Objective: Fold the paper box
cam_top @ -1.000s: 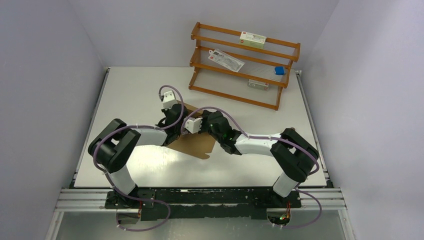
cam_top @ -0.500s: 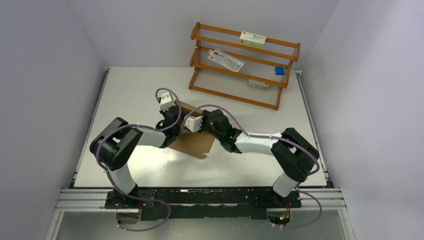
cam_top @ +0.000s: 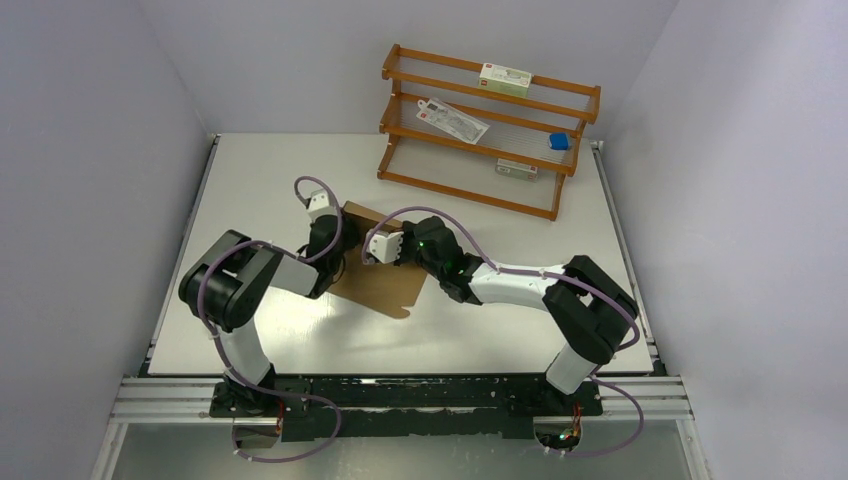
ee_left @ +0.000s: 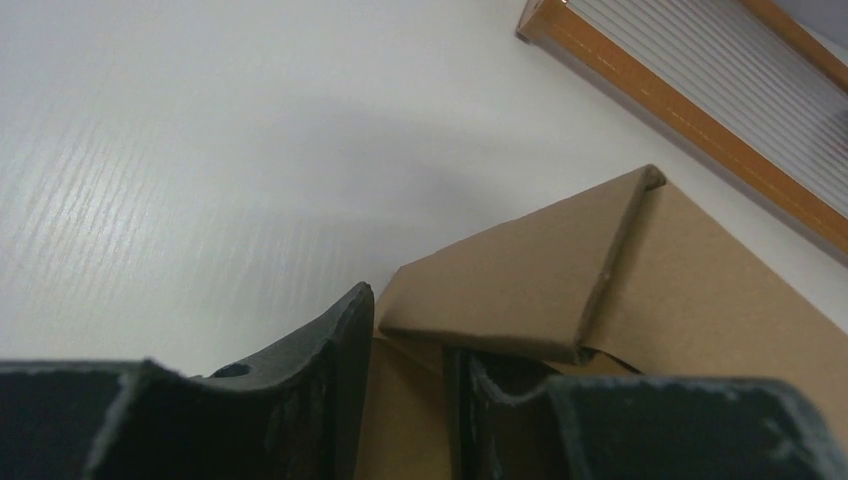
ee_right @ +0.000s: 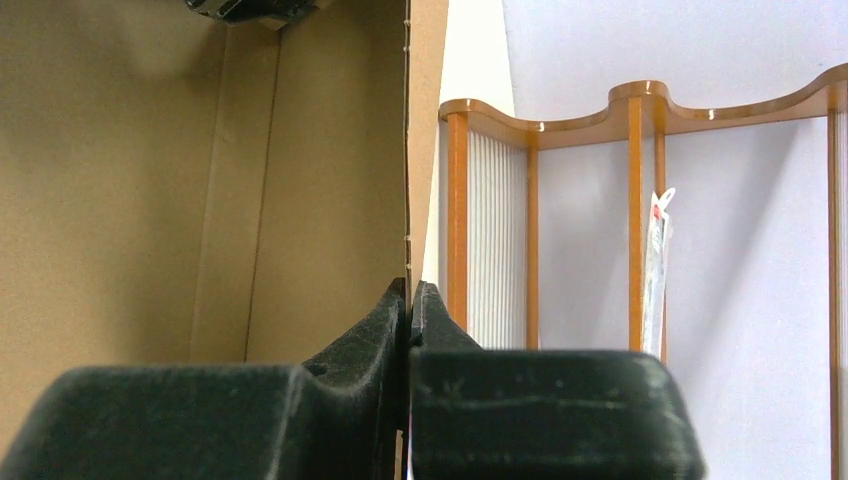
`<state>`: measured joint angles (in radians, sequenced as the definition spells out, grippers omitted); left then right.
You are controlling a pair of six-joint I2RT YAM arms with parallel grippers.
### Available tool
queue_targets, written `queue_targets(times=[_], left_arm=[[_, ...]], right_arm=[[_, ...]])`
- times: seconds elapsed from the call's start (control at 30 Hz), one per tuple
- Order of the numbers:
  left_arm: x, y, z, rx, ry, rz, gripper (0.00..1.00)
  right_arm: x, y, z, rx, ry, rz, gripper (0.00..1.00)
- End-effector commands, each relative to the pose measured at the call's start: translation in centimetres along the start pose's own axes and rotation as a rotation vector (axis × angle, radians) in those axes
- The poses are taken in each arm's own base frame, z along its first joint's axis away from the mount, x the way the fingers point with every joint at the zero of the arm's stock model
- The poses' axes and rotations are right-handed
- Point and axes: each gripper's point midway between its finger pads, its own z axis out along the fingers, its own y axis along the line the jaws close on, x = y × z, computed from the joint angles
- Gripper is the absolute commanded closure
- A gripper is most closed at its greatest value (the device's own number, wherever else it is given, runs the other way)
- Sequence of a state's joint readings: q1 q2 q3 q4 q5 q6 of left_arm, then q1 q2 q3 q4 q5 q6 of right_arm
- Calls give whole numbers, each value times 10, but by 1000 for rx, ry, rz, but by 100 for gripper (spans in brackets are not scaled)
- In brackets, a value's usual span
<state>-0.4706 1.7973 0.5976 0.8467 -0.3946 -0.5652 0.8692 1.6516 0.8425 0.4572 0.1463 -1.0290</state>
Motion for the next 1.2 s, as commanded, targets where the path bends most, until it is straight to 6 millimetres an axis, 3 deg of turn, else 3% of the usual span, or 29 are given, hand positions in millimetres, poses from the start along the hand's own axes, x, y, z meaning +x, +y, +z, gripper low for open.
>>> queue_targets(times=[0.0,0.3,0.63,0.87,1.17], left_arm=[[-7,7,0,14,-27,-30,62],[-26,10,-13,91,-64,-60,57],[-38,-1,-31,186,-76,-43,48],[-42,8,-30,134,-87,-28,63],[-31,11,-20,116,-60,-2,61]], right_arm=[[21,39,-4,-149,65,10,100],[23,41,-3,-157,69,17,100],[24,42,-3,-164,71,20,100],[22,44,-2,-173,63,26,100],[20,44,-2,-179,57,31,100]])
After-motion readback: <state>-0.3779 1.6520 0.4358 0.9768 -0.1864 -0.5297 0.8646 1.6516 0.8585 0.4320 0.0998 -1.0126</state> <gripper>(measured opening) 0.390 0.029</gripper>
